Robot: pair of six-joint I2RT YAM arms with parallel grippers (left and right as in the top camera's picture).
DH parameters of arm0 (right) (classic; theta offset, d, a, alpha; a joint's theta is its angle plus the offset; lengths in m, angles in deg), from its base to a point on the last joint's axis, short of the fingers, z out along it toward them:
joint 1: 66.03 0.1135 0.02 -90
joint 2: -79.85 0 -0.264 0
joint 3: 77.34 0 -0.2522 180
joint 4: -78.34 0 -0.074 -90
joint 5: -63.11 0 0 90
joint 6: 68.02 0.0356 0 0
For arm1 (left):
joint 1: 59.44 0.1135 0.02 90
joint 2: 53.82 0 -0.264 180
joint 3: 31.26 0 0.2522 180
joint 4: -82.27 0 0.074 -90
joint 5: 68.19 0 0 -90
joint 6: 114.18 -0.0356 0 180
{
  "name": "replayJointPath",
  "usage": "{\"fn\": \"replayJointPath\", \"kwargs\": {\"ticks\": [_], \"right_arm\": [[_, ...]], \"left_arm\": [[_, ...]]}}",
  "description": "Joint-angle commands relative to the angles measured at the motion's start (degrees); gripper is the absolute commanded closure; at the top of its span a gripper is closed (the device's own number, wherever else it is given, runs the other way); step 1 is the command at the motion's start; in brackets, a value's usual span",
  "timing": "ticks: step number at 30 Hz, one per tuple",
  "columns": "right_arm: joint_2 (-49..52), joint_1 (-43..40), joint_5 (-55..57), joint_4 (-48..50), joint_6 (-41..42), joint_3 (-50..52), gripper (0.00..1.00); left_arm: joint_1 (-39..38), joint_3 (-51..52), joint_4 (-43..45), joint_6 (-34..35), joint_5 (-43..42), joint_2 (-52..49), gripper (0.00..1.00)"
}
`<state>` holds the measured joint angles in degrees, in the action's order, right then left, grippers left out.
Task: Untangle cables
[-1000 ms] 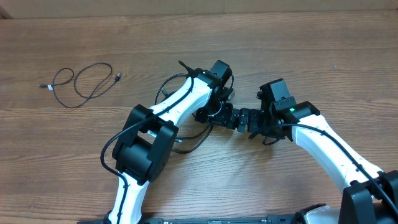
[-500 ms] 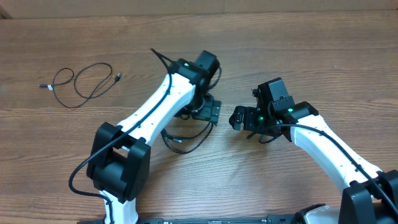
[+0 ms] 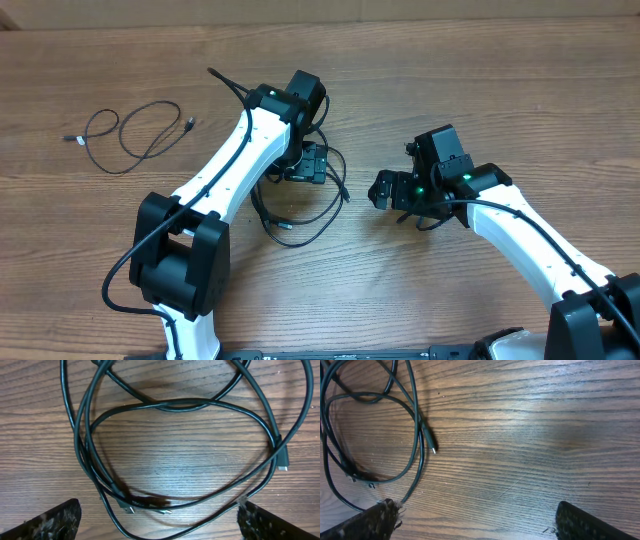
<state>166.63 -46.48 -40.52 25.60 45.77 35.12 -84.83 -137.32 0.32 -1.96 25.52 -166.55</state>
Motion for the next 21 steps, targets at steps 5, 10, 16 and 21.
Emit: {"fn": "replayJointPath", "kwargs": {"ticks": [5, 10, 16, 21], "right_arm": [[0.0, 0.2, -0.4, 1.0, 0.2, -0.9, 0.00], [0.0, 0.2, -0.3, 7.6, 0.2, -0.9, 0.00], [0.0, 0.2, -1.9, 7.8, 0.2, -0.9, 0.00], [0.0, 0.2, -2.0, 6.4, 0.2, -0.9, 0.00]], "left_arm": [[0.3, 0.3, -0.2, 0.7, 1.4, 0.3, 0.00], [0.3, 0.3, -0.1, 0.7, 1.4, 0.3, 0.01], [0.3, 0.3, -0.1, 0.7, 1.4, 0.3, 0.01], [0.3, 0.3, -0.2, 0.7, 1.4, 0.3, 0.00]]}}
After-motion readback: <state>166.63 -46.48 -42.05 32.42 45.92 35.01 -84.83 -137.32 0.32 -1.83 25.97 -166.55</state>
